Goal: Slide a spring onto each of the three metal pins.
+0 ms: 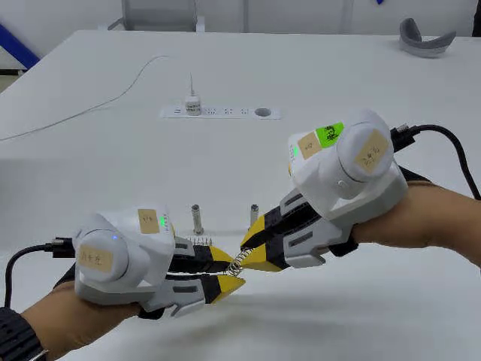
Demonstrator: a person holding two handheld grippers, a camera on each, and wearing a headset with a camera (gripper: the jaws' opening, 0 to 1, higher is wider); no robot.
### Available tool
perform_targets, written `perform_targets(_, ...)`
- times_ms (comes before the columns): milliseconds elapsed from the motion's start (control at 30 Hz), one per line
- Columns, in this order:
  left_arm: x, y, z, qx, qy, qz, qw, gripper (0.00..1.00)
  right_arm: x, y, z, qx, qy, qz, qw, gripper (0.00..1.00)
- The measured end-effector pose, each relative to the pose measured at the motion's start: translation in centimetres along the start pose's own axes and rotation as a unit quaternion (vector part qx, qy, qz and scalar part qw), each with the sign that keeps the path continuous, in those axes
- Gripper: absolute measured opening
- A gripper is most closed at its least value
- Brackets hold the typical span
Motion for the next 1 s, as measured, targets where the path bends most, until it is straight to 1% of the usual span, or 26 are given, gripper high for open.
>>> perform_targets(233,-0.1,-0.1,-0.6,0.009,-0.010,0.003,0.9999,0.10,-0.1,-0.3,-1.1,0.000,-0.021,0.011,0.9997,0.11)
perform_targets(367,-0.1,0.0,-0.8,0.013,-0.013,0.002,0.9998,0.10,-0.2,-0.4,-1.4,0.001,-0.026,0.016,0.9995,0.11)
perform_targets(567,0.0,0.2,-0.7,0.026,-0.017,0.001,0.9995,0.10,-0.3,-0.3,-1.4,-0.001,-0.029,0.019,0.9994,0.12)
perform_targets(667,0.1,0.5,-0.9,0.032,-0.023,-0.001,0.9992,0.10,-0.5,-0.2,-1.2,-0.006,-0.026,0.017,0.9995,0.17)
perform_targets(733,0.2,0.5,-1.0,0.035,-0.025,-0.001,0.9991,0.10,-0.5,-0.3,-1.2,-0.004,-0.026,0.023,0.9994,0.16)
perform_targets(1000,0.1,0.4,-1.0,0.034,-0.026,0.000,0.9991,0.10,-0.3,-0.5,-1.2,-0.010,-0.032,0.029,0.9990,0.12)
Point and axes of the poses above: the centre of the closed fingertips' face, and the gripper's own axes: x roughly backward along the fingers, y roughly to its left, z roughly out of its underside, the point moved 1 cm from there along x, roughly backward along the fingers, and after that the axes turned 14 degrees about x, right-handed, at the moved point
